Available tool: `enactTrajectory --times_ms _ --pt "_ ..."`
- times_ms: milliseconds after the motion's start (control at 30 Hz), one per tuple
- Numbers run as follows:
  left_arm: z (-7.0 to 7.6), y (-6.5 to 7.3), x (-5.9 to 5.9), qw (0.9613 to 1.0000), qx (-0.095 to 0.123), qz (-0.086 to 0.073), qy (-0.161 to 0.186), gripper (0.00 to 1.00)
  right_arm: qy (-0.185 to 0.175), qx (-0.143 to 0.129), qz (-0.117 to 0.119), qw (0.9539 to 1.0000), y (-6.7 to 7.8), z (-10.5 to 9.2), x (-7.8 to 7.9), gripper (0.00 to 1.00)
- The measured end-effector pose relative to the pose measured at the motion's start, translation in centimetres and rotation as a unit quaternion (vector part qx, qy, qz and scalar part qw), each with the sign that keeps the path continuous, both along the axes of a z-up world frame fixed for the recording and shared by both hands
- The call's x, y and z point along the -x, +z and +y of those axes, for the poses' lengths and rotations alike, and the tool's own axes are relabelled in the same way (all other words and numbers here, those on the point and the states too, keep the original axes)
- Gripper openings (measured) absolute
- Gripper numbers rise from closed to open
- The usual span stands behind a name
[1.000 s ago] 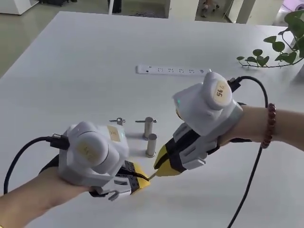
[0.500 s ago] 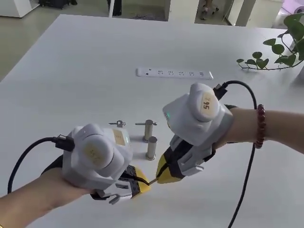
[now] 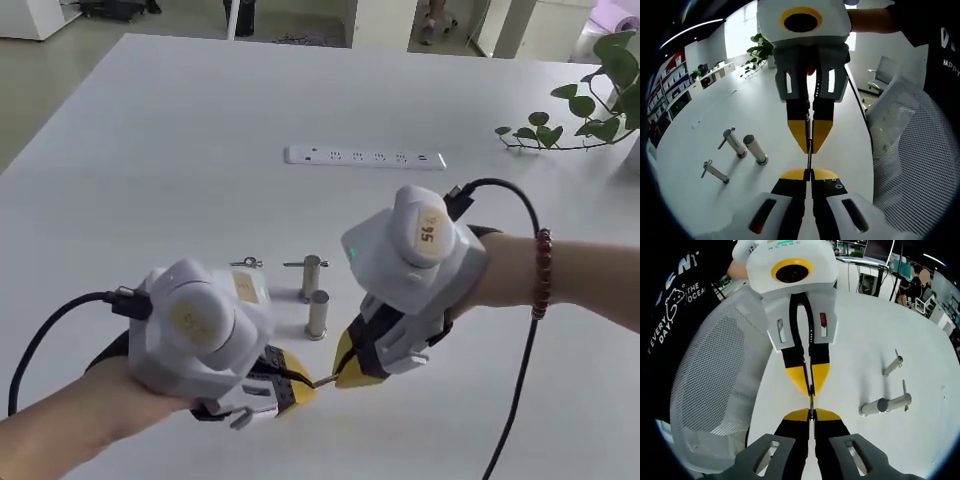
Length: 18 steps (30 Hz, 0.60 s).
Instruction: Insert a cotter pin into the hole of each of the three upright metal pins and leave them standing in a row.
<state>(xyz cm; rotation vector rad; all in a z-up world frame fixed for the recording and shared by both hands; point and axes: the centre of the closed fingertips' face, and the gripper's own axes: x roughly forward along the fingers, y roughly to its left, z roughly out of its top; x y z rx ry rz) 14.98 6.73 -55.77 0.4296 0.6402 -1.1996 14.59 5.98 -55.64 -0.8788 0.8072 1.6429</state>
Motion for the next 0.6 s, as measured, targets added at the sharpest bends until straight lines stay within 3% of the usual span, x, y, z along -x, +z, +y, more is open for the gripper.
enactTrajectory --times_ms 300,500,600 --pt "0.2 0.6 -1.0 0.999 0.026 -0.013 0.033 0.02 -0.014 -0.013 -0.017 0.9997 0.3 -0.4 -0.9 0.0" --pt "1.0 0.5 -1.8 0.9973 0.032 -0.024 0.061 0.13 -0.04 -0.02 -0.027 0.9986 0.4 -1.2 -2.1 0.0" --pt "1.2 0.8 -2.3 0.9947 0.054 -0.024 0.084 0.16 -0.057 -0.025 -0.028 0.9977 0.4 -1.6 -2.8 0.0"
